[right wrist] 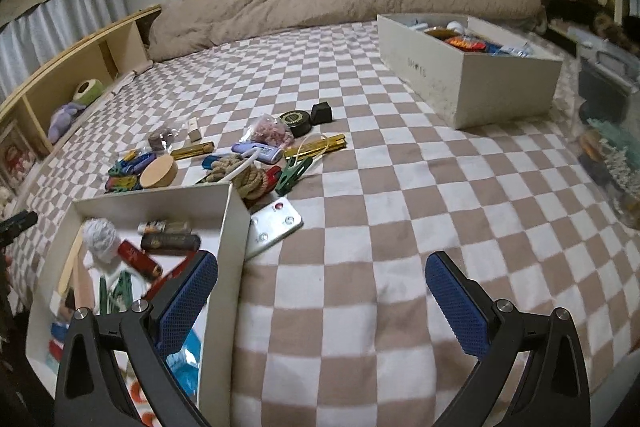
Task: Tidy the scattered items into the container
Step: 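Move both open tools over the scattered pile of clothespins and lighters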
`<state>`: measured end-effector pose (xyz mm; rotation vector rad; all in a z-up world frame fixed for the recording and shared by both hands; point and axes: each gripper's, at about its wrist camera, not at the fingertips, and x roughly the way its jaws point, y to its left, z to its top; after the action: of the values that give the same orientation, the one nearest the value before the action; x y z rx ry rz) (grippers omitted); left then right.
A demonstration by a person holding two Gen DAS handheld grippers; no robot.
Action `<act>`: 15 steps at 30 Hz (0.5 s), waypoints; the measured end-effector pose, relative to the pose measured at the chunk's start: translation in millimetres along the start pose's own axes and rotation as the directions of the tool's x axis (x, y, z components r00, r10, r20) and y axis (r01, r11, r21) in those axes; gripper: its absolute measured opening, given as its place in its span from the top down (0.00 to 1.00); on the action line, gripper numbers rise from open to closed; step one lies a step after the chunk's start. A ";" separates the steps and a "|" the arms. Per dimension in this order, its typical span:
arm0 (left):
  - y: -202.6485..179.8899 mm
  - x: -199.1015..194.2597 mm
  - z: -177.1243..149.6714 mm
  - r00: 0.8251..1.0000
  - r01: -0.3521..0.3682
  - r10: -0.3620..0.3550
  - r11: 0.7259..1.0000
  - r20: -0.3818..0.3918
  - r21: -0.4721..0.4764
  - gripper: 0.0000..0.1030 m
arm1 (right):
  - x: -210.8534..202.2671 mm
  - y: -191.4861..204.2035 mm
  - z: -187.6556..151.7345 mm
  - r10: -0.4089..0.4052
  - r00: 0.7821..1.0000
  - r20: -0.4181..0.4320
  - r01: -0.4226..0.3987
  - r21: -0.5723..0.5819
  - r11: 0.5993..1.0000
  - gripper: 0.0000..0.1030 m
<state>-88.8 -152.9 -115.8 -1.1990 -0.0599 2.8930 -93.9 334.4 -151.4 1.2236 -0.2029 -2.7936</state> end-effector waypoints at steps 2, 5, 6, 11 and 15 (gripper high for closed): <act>-2.7 7.3 7.3 1.000 0.008 -0.008 1.000 -0.006 0.007 0.00 | 10.3 -2.6 6.7 0.018 1.000 -0.008 -0.017 0.022 1.000 0.00; -8.8 18.4 16.8 0.999 0.031 -0.030 0.999 -0.020 0.013 0.00 | 25.3 -3.3 15.8 0.022 1.000 -0.018 -0.021 0.040 0.999 0.00; -10.4 22.4 19.5 0.999 0.038 -0.037 0.999 -0.026 0.013 0.00 | 29.5 -3.2 18.2 0.017 1.000 -0.020 -0.016 0.044 0.999 0.00; -10.5 44.3 34.0 0.998 0.038 -0.038 0.999 -0.054 0.010 0.00 | 50.9 -7.6 30.8 0.011 0.999 -0.034 -0.009 0.077 0.997 0.00; -4.3 61.4 49.1 0.994 0.083 -0.087 0.995 -0.071 -0.050 0.00 | 67.9 -14.6 38.2 0.037 0.999 -0.036 -0.031 0.138 0.990 0.00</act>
<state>-166.9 -148.8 -124.3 -1.2748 -0.1751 2.7873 -168.3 343.3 -177.2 1.2881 -0.4165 -2.7646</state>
